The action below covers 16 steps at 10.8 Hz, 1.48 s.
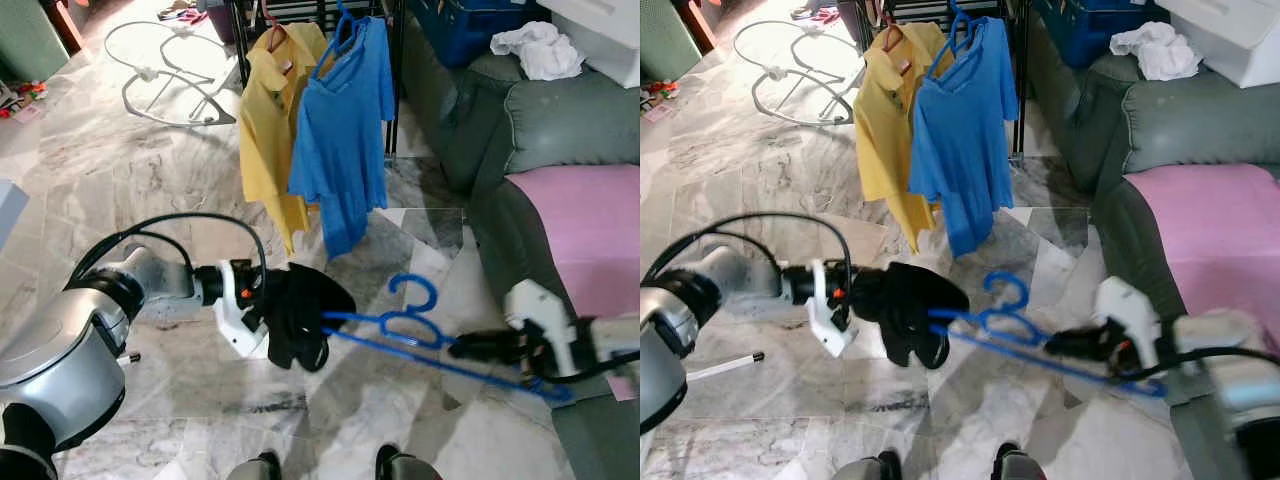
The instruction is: Hang hanger
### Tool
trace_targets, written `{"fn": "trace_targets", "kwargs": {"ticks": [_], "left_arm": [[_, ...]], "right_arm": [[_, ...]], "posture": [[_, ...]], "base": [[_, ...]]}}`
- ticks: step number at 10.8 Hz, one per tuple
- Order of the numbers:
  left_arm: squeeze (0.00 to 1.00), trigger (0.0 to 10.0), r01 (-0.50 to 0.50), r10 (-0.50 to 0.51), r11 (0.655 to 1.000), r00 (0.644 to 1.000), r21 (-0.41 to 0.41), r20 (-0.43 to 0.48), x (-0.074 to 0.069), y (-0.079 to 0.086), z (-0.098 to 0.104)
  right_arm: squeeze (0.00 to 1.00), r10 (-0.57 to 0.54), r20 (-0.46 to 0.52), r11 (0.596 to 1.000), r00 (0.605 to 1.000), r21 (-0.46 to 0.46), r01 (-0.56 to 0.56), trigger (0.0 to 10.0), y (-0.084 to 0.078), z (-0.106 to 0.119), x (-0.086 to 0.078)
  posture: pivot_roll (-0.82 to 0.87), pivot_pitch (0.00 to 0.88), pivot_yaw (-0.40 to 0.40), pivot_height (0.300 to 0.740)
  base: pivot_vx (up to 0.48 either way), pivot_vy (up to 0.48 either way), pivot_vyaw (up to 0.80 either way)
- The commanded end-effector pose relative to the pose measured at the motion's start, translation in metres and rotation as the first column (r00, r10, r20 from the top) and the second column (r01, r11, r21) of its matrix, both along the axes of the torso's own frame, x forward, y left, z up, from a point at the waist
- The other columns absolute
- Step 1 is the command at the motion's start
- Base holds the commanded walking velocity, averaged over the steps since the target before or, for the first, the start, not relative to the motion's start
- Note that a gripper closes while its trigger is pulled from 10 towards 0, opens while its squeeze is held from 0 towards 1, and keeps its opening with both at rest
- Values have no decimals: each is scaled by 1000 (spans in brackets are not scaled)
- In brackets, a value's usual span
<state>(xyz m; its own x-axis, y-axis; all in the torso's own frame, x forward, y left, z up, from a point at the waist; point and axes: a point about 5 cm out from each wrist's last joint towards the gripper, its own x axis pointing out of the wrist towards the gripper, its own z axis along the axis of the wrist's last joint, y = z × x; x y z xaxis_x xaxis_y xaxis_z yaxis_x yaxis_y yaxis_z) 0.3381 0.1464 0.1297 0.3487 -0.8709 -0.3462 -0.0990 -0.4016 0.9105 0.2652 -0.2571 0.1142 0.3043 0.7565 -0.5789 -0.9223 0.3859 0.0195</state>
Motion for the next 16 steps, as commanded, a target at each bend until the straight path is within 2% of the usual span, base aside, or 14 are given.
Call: {"fn": "trace_targets", "kwargs": {"ticks": [1,4,5,6,7,8,9,10,11,12,13,14,15,16], "left_arm": [[0,10000,37,-37,998,999,-55,12,1,-5,12],[0,10000,117,-121,968,993,-223,-5,-5,-20,30],[0,10000,125,-134,947,991,-296,-11,-8,-19,40],[0,10000,111,-123,939,992,-327,-18,-11,-14,43],[0,10000,81,-98,939,995,-335,-34,-12,-7,42],[0,10000,25,-47,944,997,-330,-58,-12,1,33],[0,10000,-27,-4,943,996,-331,-91,-15,8,22],[0,10000,-72,19,934,988,-350,-153,-23,8,7],[0,10000,-136,34,909,966,-393,-256,-33,-1,-14],[0,10000,-268,70,862,904,-430,-422,-43,-16,-40],[0,10000,-344,89,835,854,-429,-512,-50,-25,-55],[0,10000,-416,109,810,801,-415,-589,-57,-38,-71],[0,10000,-461,117,797,752,-391,-648,-65,-53,-83],[0,10000,-498,116,779,711,-380,-694,-69,-64,-90]], "right_arm": [[0,7,-37,1000,999,4,-7,10000,5,-12,-3],[0,-205,-57,978,977,39,207,10000,22,-54,6],[0,-374,-51,924,926,60,377,10000,25,-69,14],[0,-483,-46,872,875,65,485,10000,22,-73,20],[0,-582,-27,809,813,75,582,10000,17,-73,26],[0,-643,20,764,766,90,639,10000,13,-66,35],[0,-726,65,685,684,149,713,10000,8,-54,48],[0,-833,88,548,546,258,795,10000,1,-33,65],[0,-899,62,421,434,399,814,10000,-1,-8,82],[0,-935,1,297,354,545,784,10000,5,20,99],[0,-936,-10,267,351,627,731,10000,16,40,109],[0,-924,-26,248,380,716,653,10000,36,65,120],[0,-896,-72,212,437,797,566,10000,60,89,129],[0,-864,-92,209,496,829,519,10000,77,101,132]], "posture": [[-165,214,97,740],[-138,215,93,740],[-129,216,92,740],[-120,218,93,740],[-116,218,93,740],[-114,218,94,740],[-118,218,94,740],[-122,217,95,740],[-131,215,97,740],[-137,211,97,740],[-143,208,94,740],[-147,206,90,740],[-146,201,83,740],[-147,199,75,740]], "base": [[0,0,0],[0,0,0],[0,0,0],[0,0,0],[0,0,0],[0,0,0],[0,0,0],[0,0,0],[0,0,0],[0,0,0],[0,0,0],[0,0,0],[0,0,0],[0,0,0]]}}
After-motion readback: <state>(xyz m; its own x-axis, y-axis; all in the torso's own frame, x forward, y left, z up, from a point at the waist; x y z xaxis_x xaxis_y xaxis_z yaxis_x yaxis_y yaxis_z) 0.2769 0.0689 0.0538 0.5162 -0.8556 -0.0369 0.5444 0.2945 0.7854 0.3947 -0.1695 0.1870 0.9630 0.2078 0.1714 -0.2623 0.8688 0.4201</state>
